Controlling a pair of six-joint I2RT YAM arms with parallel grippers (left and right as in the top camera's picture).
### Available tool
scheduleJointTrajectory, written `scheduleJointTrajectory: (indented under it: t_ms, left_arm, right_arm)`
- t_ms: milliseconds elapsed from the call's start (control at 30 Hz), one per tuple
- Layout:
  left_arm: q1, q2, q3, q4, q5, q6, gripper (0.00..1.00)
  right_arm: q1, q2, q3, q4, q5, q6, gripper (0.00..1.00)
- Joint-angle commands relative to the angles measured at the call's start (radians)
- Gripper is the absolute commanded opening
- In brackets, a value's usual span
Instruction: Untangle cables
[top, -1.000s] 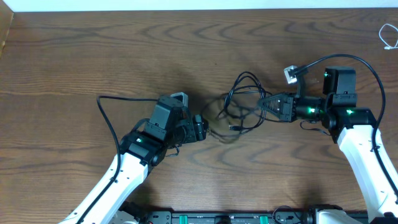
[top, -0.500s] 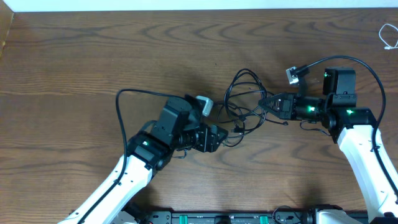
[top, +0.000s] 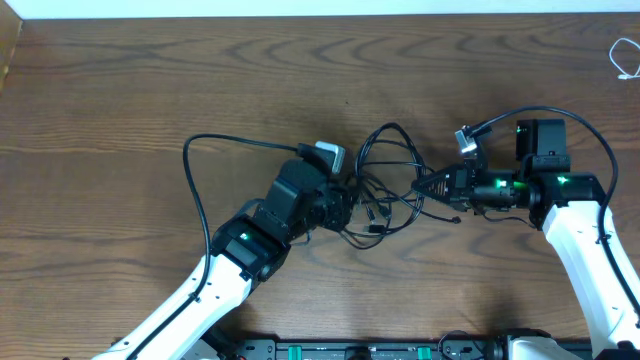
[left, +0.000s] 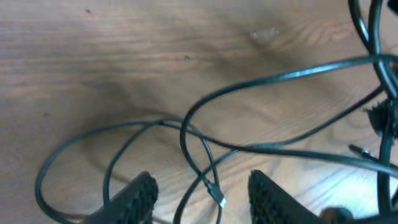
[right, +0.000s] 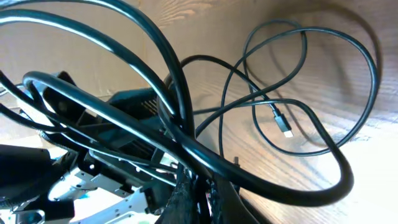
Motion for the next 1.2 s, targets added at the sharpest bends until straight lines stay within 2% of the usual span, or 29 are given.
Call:
scheduleJointTrajectory:
  t_ms: [0, 67, 100, 133, 167, 300, 367, 433, 533, 633, 700, 733, 767, 833, 867, 1000, 1067, 1167]
  left_arm:
    - [-0.002, -0.005, 0.010, 0.026, -0.024, -0.002, 0.50]
    - [-0.002, -0.005, 0.010, 0.041, -0.024, -0.002, 0.49]
    - [-0.002, -0.005, 0.010, 0.050, -0.024, -0.002, 0.44]
    - [-0.002, -0.005, 0.010, 0.063, -0.024, -0.002, 0.30]
    - [-0.002, -0.005, 0.010, 0.074, -0.024, -0.002, 0.08]
    - [-0.002, -0.005, 0.010, 0.102, 0.002, -0.006, 0.08]
    - [-0.002, -0.005, 0.010, 0.109, 0.035, -0.081, 0.08]
    - [0.001, -0.006, 0.010, 0.102, 0.036, -0.220, 0.08]
    - [0.000, -0.006, 0.010, 0.092, 0.043, -0.356, 0.08]
    - [0.000, -0.006, 0.010, 0.082, 0.086, -0.331, 0.08]
    - [0.000, -0.007, 0.010, 0.025, 0.092, -0.262, 0.08]
    - [0.001, -0.007, 0.010, -0.032, 0.077, -0.245, 0.08]
    - [0.001, -0.007, 0.010, -0.061, 0.055, -0.245, 0.08]
    - [0.001, -0.007, 0.010, -0.103, 0.008, -0.245, 0.08]
    - [0.001, -0.007, 0.010, -0.121, -0.018, -0.245, 0.07]
    - [0.000, -0.007, 0.010, -0.138, -0.063, -0.245, 0.08]
    - [0.000, -0.007, 0.010, -0.134, -0.066, -0.245, 0.07]
    - [0.000, -0.007, 0.010, -0.131, -0.066, -0.245, 0.07]
  right_arm:
    - [0.005, -0.015, 0.009, -0.009, -0.073, 0.004, 0.01]
    - [0.005, -0.015, 0.009, -0.018, -0.073, 0.004, 0.01]
    - [0.005, -0.015, 0.009, -0.026, -0.072, 0.004, 0.01]
    - [0.005, -0.015, 0.009, -0.031, -0.072, 0.004, 0.01]
    - [0.005, -0.015, 0.008, -0.034, -0.072, 0.004, 0.01]
    - [0.005, -0.015, 0.008, -0.049, -0.058, 0.005, 0.01]
    - [0.005, -0.015, 0.008, -0.066, -0.008, 0.005, 0.01]
    - [0.005, -0.015, 0.008, -0.109, 0.076, 0.022, 0.01]
    - [0.005, -0.014, 0.008, -0.134, 0.132, 0.027, 0.02]
    - [0.005, -0.014, 0.008, -0.134, 0.307, 0.035, 0.04]
    - [0.005, -0.014, 0.008, -0.152, 0.517, 0.107, 0.03]
    - [0.005, -0.014, 0.008, -0.171, 0.680, 0.164, 0.03]
    - [0.005, -0.014, 0.008, -0.183, 0.757, 0.188, 0.04]
    - [0.005, -0.014, 0.008, -0.198, 0.879, 0.219, 0.10]
    - [0.005, -0.014, 0.008, -0.201, 0.952, 0.221, 0.20]
    - [0.005, -0.014, 0.008, -0.196, 0.956, 0.163, 0.36]
    - [0.005, -0.014, 0.008, -0.183, 0.838, 0.037, 0.59]
    - [0.005, -0.014, 0.008, -0.160, 0.514, -0.237, 0.80]
